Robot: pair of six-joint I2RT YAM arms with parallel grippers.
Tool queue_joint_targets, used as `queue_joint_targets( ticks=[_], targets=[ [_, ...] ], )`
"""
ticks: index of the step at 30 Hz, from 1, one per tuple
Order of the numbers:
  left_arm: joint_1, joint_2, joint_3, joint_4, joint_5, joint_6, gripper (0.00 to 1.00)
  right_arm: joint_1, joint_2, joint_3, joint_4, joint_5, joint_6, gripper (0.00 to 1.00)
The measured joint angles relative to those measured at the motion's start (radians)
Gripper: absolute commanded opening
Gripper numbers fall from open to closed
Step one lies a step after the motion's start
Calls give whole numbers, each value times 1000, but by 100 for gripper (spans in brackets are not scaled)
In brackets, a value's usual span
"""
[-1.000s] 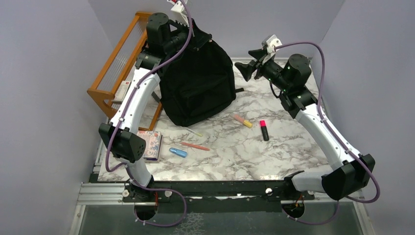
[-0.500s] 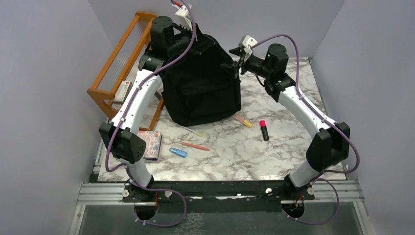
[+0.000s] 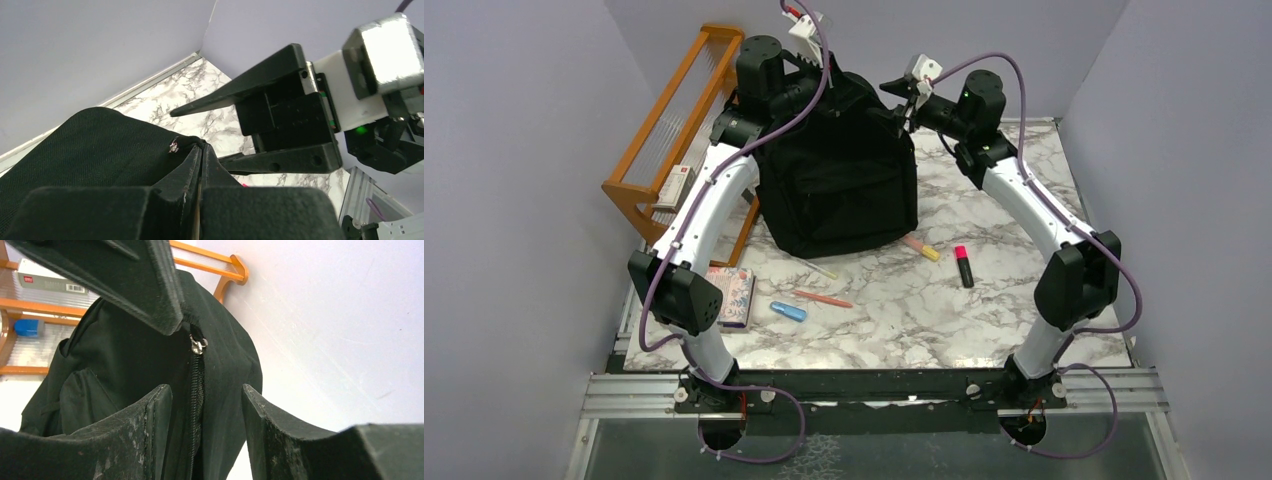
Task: Pack the student bag
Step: Unzip the student bag at the center of the board.
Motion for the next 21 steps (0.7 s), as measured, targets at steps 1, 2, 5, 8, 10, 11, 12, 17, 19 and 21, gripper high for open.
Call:
queue_joint_targets(
  ticks=[1, 2, 5, 8, 10, 11, 12, 17, 19, 21],
  targets=[
    [-1, 0, -1, 0, 0, 0, 0, 0, 13, 14, -2, -5, -2, 53],
    [-2, -1, -1, 0, 0, 0, 0, 0, 24, 26, -6, -10, -4, 51],
    [-3, -1, -1, 0, 0, 1, 0, 0, 53, 49, -18, -19, -4, 44],
    [-3, -1, -5, 0, 0, 3, 0, 0, 68, 59, -24, -32, -3, 39],
    [-3, -1, -7, 0, 0, 4, 0, 0, 71, 60, -24, -36, -2, 31],
    [-3, -2, -9, 0, 0, 4, 0, 0, 71, 61, -24, -36, 0, 25],
    [-3, -3, -11, 0, 0, 4, 0, 0, 72, 61, -24, -36, 1, 15],
    [-3, -16, -32, -1, -13, 11, 0, 0, 73, 60, -18, -25, 15, 1],
    [-3, -25, -41, -2, -36, 18, 0, 0, 71, 46, 6, -1, 33, 1],
    [-3, -38, -54, -13, -75, 24, 0, 0, 66, 23, 36, 32, 56, 1]
  ],
)
